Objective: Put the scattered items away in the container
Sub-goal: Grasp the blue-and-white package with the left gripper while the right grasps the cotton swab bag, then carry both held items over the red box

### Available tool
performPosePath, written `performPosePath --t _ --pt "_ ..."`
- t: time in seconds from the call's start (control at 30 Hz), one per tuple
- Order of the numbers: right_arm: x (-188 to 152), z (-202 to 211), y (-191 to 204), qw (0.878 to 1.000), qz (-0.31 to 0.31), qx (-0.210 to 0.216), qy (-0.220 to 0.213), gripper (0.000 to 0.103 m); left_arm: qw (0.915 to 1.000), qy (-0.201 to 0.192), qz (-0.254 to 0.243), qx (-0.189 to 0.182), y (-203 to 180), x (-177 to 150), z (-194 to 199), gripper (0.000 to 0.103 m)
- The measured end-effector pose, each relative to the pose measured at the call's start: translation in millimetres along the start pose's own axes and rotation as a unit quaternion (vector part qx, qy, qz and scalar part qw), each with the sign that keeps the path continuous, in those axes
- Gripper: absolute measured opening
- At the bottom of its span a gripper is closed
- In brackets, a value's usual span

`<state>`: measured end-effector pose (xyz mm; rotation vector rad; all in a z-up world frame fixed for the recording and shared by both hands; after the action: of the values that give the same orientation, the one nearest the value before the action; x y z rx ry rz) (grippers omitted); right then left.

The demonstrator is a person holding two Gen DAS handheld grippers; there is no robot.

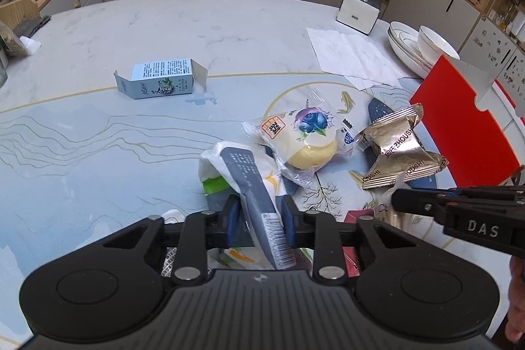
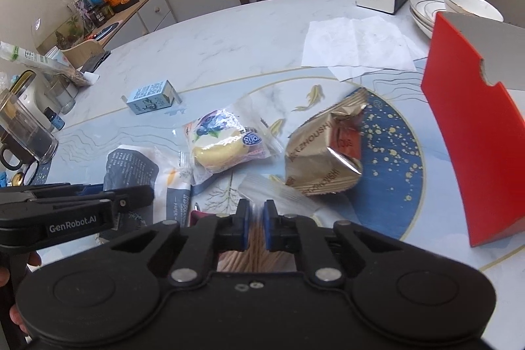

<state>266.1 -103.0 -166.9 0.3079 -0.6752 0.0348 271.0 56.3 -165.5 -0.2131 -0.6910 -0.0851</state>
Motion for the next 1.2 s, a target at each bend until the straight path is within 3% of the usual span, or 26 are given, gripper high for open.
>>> performPosePath --t 0.07,0.17,0.67,1.2 --pt "-1 4 -3 1.000 -0.001 0.000 -0.003 0.006 1.0000 0.000 -0.002 -0.001 -1 0 1 0.015" --pt "-1 11 -6 1.000 -0.002 0.003 -0.008 0.006 1.0000 -0.006 -0.006 0.002 -4 -1 5 0.013" --pt "3 44 -21 0.999 -0.020 0.020 -0.027 0.006 0.9997 -0.022 -0.008 -0.011 -26 4 38 0.012" --pt "27 94 -47 0.997 -0.027 0.034 -0.065 0.006 0.9975 -0.043 -0.013 -0.054 -79 21 67 0.012"
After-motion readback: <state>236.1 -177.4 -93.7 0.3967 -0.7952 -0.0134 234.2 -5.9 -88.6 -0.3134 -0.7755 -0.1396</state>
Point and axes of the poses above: each gripper's, at about its wrist camera, not at the fingertips, and z roughly against the way its jaws point, y to its left, x to its top, the point moved 8 cm from there along -z, roughly the way its jaws point, and after that the axes turned 5 degrees about -y, right-handed, at the moved point
